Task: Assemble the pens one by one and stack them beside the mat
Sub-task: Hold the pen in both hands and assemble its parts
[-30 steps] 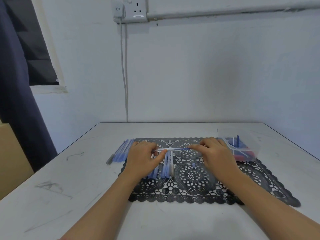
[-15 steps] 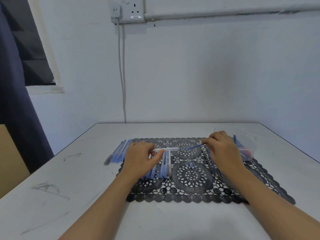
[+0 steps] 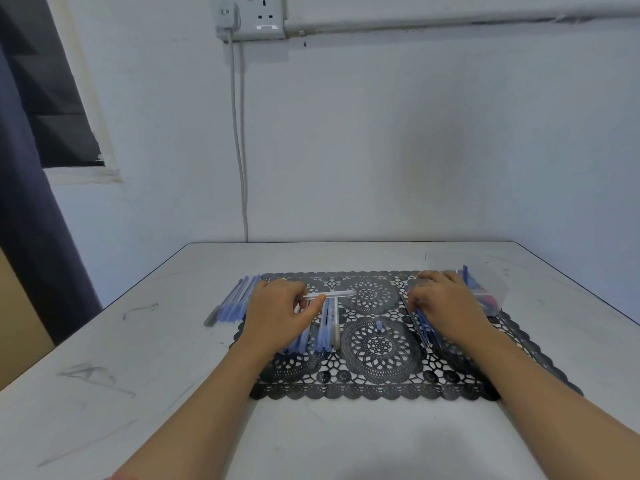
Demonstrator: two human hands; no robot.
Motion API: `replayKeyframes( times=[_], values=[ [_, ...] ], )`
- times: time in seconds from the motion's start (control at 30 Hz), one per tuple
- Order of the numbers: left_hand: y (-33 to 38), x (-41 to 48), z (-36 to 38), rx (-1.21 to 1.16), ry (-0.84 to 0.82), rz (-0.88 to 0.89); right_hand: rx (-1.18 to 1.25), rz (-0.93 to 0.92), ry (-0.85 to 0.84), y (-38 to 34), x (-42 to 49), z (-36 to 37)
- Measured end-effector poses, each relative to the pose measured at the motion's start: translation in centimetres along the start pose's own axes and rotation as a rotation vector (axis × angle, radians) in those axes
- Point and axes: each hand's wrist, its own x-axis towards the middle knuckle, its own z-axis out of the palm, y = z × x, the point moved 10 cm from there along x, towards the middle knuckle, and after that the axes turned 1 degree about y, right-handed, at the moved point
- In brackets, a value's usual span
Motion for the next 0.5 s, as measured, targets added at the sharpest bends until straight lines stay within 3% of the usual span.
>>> replayKeyframes(
  times=[0.5],
  values=[
    [-0.03, -0.14, 0.18, -0.009, -0.006, -0.001, -0.132, 0.034, -0.146, -0.25, -0.26, 0.80]
  ],
)
